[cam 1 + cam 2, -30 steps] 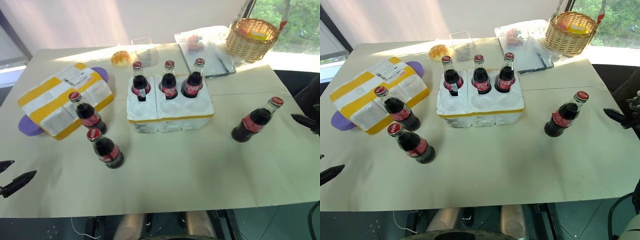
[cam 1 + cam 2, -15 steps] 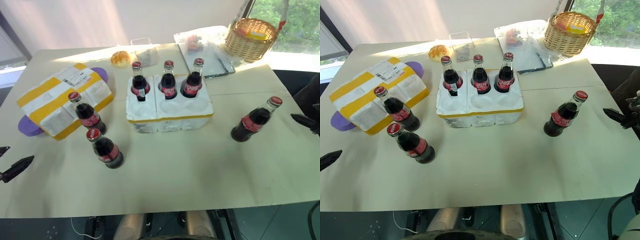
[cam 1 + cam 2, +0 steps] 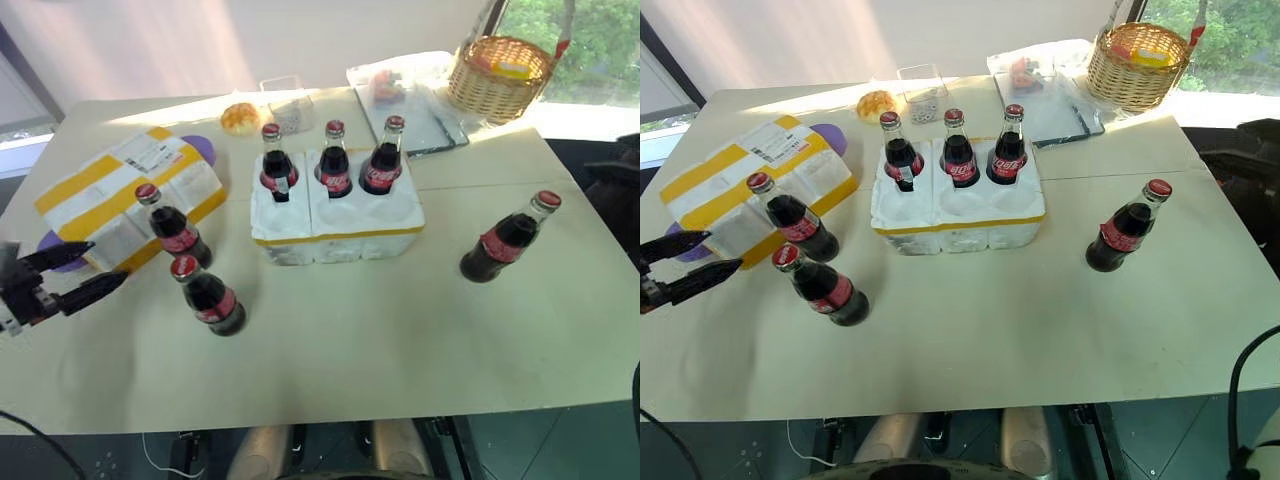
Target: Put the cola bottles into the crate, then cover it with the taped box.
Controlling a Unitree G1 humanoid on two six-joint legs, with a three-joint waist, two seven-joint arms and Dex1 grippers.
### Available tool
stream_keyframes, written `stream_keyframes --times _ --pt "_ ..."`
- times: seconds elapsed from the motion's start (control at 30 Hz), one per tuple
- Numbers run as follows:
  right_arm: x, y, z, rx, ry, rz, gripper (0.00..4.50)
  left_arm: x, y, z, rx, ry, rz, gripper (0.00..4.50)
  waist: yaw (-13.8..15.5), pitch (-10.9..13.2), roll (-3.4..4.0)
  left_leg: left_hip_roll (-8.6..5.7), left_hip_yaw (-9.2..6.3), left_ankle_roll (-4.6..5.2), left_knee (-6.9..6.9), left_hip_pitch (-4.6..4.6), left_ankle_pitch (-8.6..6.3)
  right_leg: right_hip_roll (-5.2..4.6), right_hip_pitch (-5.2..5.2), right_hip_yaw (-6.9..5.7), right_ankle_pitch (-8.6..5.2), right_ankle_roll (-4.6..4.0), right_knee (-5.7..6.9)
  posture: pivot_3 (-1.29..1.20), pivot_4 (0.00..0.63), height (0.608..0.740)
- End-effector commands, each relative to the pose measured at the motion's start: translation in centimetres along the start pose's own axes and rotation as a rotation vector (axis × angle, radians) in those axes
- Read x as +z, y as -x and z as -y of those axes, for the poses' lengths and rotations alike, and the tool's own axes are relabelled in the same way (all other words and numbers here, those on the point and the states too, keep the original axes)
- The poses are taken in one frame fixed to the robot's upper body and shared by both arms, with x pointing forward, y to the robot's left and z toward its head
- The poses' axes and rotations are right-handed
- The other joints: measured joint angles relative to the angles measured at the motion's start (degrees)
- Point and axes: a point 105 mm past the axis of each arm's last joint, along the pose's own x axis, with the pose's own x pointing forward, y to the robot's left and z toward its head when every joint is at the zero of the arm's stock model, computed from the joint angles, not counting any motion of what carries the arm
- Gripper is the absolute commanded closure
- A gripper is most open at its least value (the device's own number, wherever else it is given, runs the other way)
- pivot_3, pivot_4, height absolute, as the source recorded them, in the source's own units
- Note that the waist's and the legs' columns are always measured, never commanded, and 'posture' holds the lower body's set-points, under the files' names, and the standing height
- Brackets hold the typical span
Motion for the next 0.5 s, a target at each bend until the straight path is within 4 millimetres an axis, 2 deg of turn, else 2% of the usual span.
stream_keyframes --times 0.03,0.13,0.2,0.33,0.5 --pt "5.6 -1.2 -2.6 0.175 0.092 0.105 0.00 0.7 -1.9 -0.6 -0.040 -0.055 -0.005 0.03 -0.1 0.0 0.00 0.00 0.03 -0.03 0.00 0.00 0.01 0.00 -0.03 0.02 0.01 -0.01 0.03 0.00 0.150 0.740" --pt "8.6 -2.9 -5.7 0.334 0.126 0.172 0.00 0.7 -4.4 -0.9 -0.075 -0.085 -0.011 0.03 0.0 0.0 -0.02 0.01 0.03 -0.04 -0.01 -0.01 0.03 0.01 -0.11 0.02 0.03 -0.02 0.09 0.00 0.150 0.740" --pt "9.5 -3.6 -7.6 0.414 0.140 0.191 0.00 0.7 -5.5 -0.9 -0.100 -0.095 -0.013 0.03 0.2 0.0 -0.03 0.00 0.02 -0.04 -0.02 -0.06 0.03 0.00 -0.17 0.03 0.06 -0.03 0.14 0.00 0.150 0.740" --pt "10.3 -4.6 -10.6 0.518 0.170 0.209 0.00 0.8 -7.1 -0.8 -0.137 -0.110 -0.018 0.03 0.4 0.0 -0.05 -0.06 0.03 -0.10 -0.01 -0.16 0.08 -0.07 -0.28 0.03 0.06 -0.03 0.16 0.00 0.150 0.740" --pt "10.7 -4.9 -13.0 0.586 0.184 0.233 0.00 0.3 -8.2 -0.6 -0.156 -0.127 -0.042 0.03 0.4 0.0 -0.06 -0.11 0.04 -0.03 0.00 -0.22 0.05 -0.11 -0.34 0.04 0.07 -0.03 0.19 0.00 0.150 0.740"
